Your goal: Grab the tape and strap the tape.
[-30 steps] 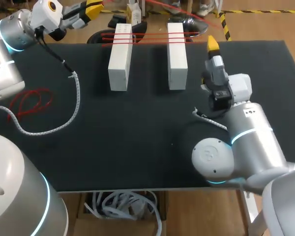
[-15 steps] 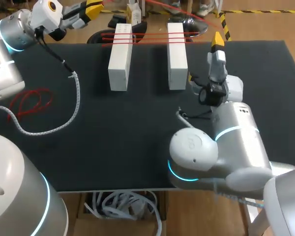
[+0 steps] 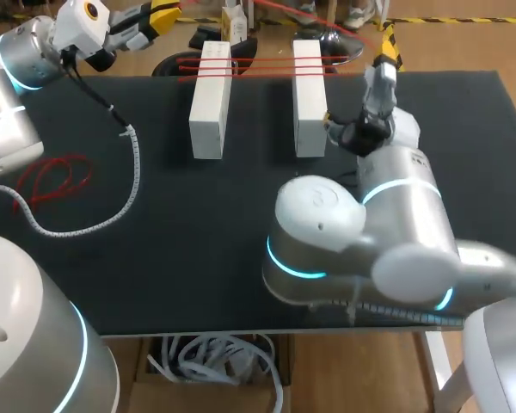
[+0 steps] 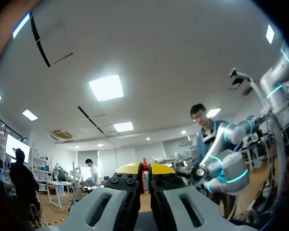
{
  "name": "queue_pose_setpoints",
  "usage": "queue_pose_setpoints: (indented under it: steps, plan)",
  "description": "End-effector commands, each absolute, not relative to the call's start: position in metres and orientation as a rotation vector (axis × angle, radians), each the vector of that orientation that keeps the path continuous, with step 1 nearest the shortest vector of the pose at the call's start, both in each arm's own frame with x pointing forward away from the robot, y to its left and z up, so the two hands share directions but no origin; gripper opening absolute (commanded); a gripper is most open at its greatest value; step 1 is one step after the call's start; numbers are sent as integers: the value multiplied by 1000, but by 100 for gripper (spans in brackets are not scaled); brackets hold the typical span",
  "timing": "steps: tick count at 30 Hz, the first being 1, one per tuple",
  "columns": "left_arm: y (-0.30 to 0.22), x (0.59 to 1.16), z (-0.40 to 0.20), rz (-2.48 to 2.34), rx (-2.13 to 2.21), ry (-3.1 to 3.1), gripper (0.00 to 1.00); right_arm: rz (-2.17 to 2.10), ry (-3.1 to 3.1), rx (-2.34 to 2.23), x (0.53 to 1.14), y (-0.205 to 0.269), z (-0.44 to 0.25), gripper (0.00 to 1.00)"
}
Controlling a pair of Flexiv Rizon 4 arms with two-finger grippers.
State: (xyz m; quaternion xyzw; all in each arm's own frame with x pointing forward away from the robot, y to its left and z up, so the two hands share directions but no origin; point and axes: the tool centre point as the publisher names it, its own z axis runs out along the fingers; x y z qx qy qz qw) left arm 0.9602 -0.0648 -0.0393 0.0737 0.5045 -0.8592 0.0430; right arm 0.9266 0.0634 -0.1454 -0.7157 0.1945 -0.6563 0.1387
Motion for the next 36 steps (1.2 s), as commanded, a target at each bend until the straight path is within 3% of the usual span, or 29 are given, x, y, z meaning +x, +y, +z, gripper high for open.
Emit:
queue_pose_setpoints:
  steps: [1,23,36]
  plan:
    - [-65,961,-40,-2629,228,1539,0,-1847,836,-2313,943,60,-134,100]
    - [-65,961,-40,-2629,228,1539,0,-1944,431,-2163,1007,60,-149,100]
    - [-65,961,-40,-2629,228,1539,0,-2013,371,-2045,1011,67,-122,100]
